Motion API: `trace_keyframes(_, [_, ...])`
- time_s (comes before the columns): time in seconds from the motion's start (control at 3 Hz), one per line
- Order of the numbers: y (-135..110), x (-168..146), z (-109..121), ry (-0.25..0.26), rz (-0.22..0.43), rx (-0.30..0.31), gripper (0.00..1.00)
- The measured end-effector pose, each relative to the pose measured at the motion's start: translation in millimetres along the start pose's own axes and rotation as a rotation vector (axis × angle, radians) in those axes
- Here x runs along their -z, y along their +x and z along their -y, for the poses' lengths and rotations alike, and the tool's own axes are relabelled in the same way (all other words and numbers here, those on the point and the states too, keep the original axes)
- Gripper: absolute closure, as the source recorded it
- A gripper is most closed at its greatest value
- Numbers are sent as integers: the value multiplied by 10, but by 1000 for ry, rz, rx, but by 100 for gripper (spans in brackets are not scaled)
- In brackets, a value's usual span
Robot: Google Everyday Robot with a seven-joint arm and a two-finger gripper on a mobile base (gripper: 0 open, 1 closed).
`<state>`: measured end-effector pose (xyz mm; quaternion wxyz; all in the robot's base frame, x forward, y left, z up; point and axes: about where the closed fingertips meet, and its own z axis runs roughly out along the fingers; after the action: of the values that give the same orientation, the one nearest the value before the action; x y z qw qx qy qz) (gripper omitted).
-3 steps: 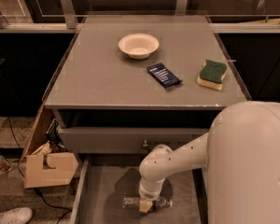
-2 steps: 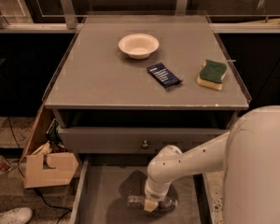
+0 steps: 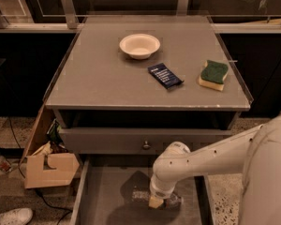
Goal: Pick water bottle from middle drawer and place on counter
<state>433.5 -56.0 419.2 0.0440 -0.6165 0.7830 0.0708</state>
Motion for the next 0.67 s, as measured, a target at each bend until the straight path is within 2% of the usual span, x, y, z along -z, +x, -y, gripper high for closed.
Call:
trace_keyframes(0.33, [7, 149, 14, 15, -15, 8, 100])
trace_keyframes(0.67, [74, 458, -27, 22, -31, 4, 100])
